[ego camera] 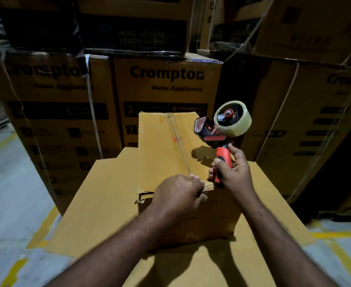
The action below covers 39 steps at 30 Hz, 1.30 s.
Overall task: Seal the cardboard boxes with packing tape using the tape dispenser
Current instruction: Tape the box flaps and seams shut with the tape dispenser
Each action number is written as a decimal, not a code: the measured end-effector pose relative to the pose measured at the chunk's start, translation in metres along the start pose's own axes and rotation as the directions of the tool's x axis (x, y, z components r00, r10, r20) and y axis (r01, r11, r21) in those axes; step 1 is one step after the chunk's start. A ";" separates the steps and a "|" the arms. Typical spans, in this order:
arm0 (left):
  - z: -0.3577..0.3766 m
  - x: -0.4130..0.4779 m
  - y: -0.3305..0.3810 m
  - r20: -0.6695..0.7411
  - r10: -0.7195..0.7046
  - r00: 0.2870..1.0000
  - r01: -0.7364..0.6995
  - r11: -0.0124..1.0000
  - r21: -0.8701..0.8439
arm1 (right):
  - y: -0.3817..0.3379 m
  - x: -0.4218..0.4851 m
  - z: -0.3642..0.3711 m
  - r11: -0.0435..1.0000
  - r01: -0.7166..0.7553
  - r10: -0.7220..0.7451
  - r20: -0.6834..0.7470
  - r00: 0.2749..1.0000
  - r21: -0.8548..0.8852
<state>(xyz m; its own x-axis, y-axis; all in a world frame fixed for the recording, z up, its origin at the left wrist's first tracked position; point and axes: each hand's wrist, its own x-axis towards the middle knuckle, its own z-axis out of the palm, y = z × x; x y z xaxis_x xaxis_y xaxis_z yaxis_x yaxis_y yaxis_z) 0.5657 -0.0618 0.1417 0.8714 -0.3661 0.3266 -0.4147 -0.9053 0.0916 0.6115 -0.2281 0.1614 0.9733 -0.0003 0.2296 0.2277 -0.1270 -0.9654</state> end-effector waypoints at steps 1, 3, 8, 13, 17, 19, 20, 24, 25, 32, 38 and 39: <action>-0.003 0.004 0.004 0.047 -0.075 0.996 0.076 0.997 -0.028 | 0.001 0.002 -0.002 1.000 -0.004 0.004 0.007 1.000 0.001; -0.003 0.015 0.007 0.204 -0.130 0.970 0.120 0.991 0.060 | 0.003 0.003 -0.004 1.000 -0.010 0.010 0.024 1.000 0.014; 0.002 0.026 0.008 0.362 -0.128 0.923 0.044 0.972 0.231 | 0.006 0.005 -0.001 1.000 0.004 -0.003 0.052 0.999 -0.022; 0.002 0.020 -0.004 0.367 -0.043 0.929 -0.028 0.982 0.186 | 0.010 0.009 0.002 1.000 0.000 0.002 0.102 0.995 -0.025; -0.006 0.011 -0.018 0.354 0.028 0.935 -0.089 0.983 0.159 | 0.010 -0.002 0.010 0.998 0.004 0.003 0.113 0.994 -0.064; -0.009 0.003 -0.032 0.348 0.109 0.931 -0.165 0.977 0.135 | 0.007 -0.017 0.014 0.994 0.021 -0.007 0.129 0.992 -0.106; -0.011 0.000 -0.039 0.353 0.149 0.924 -0.204 0.971 0.124 | 0.006 -0.026 0.017 0.994 0.029 -0.013 0.144 0.990 -0.106; -0.028 -0.002 -0.064 0.444 0.141 0.885 -0.223 0.965 0.137 | -0.001 -0.045 0.024 0.999 0.007 0.000 0.207 0.978 -0.031; -0.036 -0.002 -0.068 0.480 0.087 0.873 -0.184 0.970 0.158 | -0.005 -0.045 0.025 1.000 -0.017 0.016 0.219 0.975 0.001; -0.044 -0.047 -0.092 0.380 -0.215 0.899 0.232 0.973 0.001 | -0.007 -0.047 0.025 0.998 -0.031 0.017 0.242 0.970 0.057; 0.003 -0.055 -0.029 -0.082 -0.791 0.607 0.620 0.535 -0.574 | 0.000 -0.044 0.038 0.998 0.001 -0.018 0.258 0.966 0.063; 0.007 -0.050 -0.021 -0.078 -0.843 0.533 0.664 0.474 -0.578 | 0.000 -0.047 0.042 0.998 0.011 -0.027 0.239 0.971 0.068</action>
<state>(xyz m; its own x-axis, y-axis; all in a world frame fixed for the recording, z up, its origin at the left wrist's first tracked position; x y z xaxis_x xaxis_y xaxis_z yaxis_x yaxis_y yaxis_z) 0.5325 -0.0264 0.1166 0.7932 0.5846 0.1706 0.2309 -0.5479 0.8040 0.5673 -0.1862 0.1452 0.9455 0.2405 0.2197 0.2402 -0.0593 -0.9689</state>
